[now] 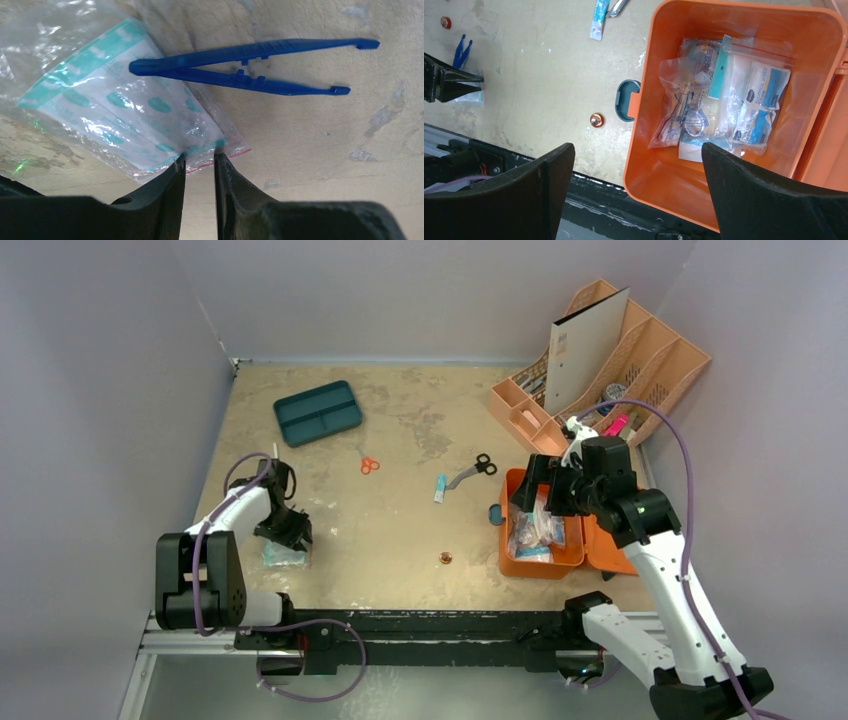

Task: Organize the medicine kit
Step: Move the medical item to the center of the board.

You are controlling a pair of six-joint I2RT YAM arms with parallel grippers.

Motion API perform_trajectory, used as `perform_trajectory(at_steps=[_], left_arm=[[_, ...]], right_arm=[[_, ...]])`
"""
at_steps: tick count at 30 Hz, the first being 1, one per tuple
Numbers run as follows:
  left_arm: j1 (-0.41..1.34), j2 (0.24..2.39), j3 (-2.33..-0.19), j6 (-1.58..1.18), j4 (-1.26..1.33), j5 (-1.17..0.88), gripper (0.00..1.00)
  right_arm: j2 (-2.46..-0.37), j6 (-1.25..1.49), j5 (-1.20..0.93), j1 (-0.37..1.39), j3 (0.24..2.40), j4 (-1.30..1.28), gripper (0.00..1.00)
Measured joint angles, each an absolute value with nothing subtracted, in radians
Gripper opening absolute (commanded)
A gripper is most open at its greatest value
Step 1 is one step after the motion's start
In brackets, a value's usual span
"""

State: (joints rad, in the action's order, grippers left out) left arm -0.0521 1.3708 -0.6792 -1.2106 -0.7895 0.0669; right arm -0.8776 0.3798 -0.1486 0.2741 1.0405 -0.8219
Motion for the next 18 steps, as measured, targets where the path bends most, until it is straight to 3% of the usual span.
perform_trajectory(at_steps=[5,18], left_arm=[[0.009,1.373,-0.681,-1.196,-0.768,0.036,0.26],[0.388,1.436,-0.788,-1.283,-0.718,-0.006,0.32]], right_arm=[[-0.877,0.372,-0.148,0.274,1.064,-0.824,0.99],[-0.862,0.365,-0.149,0.274,1.064,-0.837,0.99]])
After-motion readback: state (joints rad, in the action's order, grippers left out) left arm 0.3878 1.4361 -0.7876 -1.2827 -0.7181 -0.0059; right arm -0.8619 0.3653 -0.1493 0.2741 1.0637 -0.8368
